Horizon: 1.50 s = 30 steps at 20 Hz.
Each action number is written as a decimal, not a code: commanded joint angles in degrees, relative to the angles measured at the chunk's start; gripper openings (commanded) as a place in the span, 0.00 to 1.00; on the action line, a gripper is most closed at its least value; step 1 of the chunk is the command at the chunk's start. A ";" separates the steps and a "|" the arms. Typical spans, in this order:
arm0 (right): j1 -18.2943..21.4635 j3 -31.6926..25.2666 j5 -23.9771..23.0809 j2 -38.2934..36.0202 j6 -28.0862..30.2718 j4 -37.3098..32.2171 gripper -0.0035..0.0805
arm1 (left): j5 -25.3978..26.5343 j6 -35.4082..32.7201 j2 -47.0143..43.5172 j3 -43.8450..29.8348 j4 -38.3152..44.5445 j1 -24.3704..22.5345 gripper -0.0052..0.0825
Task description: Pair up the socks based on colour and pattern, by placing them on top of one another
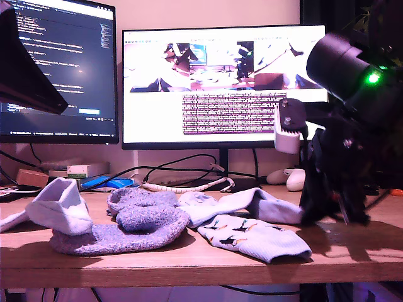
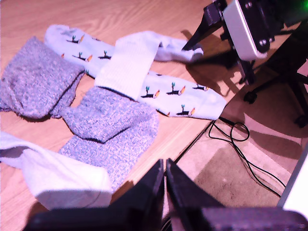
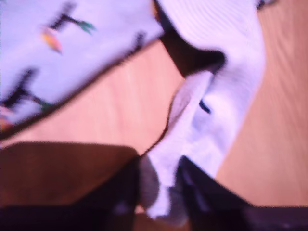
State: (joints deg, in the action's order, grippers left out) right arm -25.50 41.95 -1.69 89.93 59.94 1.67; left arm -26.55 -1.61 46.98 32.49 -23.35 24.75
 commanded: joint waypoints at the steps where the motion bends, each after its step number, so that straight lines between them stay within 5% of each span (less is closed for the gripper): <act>1: 0.07 4.48 -3.17 0.66 -0.15 -1.07 0.03 | -0.15 0.17 0.00 -0.63 0.26 0.17 0.04; 3: 0.59 8.46 -7.98 0.66 -1.77 -1.18 0.03 | -0.15 0.17 0.00 -0.63 0.26 0.17 0.04; 7: 2.54 15.98 -9.64 0.66 -2.19 4.98 0.03 | -0.02 0.17 0.00 -0.63 0.22 0.17 0.04; 10: 5.55 21.11 -14.16 0.66 -13.38 11.72 0.03 | -0.02 0.20 0.00 -0.63 0.22 0.17 0.04; 13: 8.44 24.06 -13.38 0.66 -24.48 21.35 0.03 | -0.02 0.17 0.00 -0.63 0.26 0.17 0.04; 16: 9.90 24.17 -8.48 0.68 -31.67 32.30 0.03 | -0.04 0.17 0.00 -0.63 0.31 0.17 0.04; 19: 9.99 24.17 1.16 0.68 -38.58 40.24 0.03 | -0.04 0.17 0.00 -0.63 0.42 0.17 0.04; 22: 10.10 25.18 11.61 0.68 -42.75 39.58 0.03 | -0.04 0.17 0.00 -0.63 0.68 0.17 0.04; 26: 11.50 29.05 16.98 0.68 -52.87 35.85 0.03 | -0.04 0.17 0.00 -0.63 0.59 0.17 0.04; 30: 13.90 32.65 27.71 0.66 -57.64 35.60 0.03 | -0.02 0.17 0.00 -0.63 0.63 0.17 0.04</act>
State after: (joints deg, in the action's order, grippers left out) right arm -11.92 74.94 24.67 90.24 2.79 37.26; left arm -26.52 -1.61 46.98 32.49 -23.16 24.75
